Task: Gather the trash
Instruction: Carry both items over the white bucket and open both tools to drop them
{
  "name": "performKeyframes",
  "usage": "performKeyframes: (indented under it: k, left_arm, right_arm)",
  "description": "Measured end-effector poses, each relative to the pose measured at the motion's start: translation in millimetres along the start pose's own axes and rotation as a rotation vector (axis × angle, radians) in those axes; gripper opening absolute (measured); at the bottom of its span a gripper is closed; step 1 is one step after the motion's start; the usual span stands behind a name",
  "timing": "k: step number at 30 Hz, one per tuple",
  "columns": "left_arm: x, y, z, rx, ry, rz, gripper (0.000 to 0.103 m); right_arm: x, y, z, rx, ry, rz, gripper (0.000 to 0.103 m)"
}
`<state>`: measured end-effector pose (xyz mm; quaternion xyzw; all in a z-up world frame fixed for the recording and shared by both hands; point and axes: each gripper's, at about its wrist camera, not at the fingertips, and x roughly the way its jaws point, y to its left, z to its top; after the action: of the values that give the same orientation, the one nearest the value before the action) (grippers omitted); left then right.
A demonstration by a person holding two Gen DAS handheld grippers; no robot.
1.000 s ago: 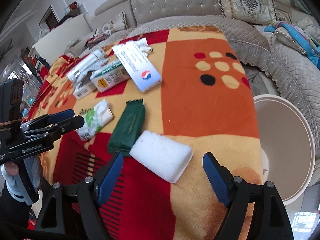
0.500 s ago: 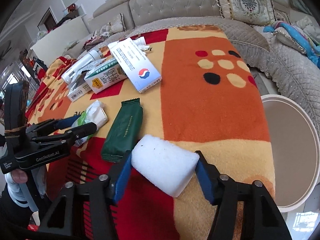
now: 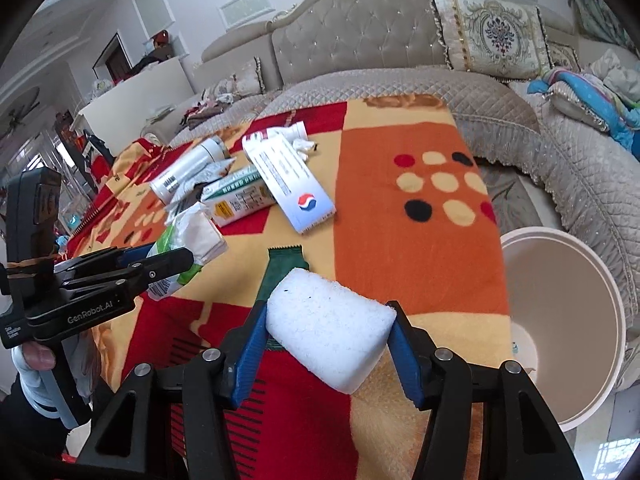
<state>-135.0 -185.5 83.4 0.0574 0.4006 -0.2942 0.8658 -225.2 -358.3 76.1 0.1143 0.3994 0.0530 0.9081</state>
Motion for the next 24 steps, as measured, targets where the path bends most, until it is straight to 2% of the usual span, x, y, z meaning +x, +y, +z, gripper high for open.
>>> performKeyframes:
  k: [10, 24]
  left_arm:
    - [-4, -43, 17, 0.045, -0.028, -0.035, 0.035]
    - [15, -115, 38, 0.130, -0.029, -0.104, 0.035]
  right_arm:
    - [-24, -24, 1, 0.039, -0.046, -0.029, 0.056]
    - [-58, -89, -7, 0.148, -0.091, -0.115, 0.056]
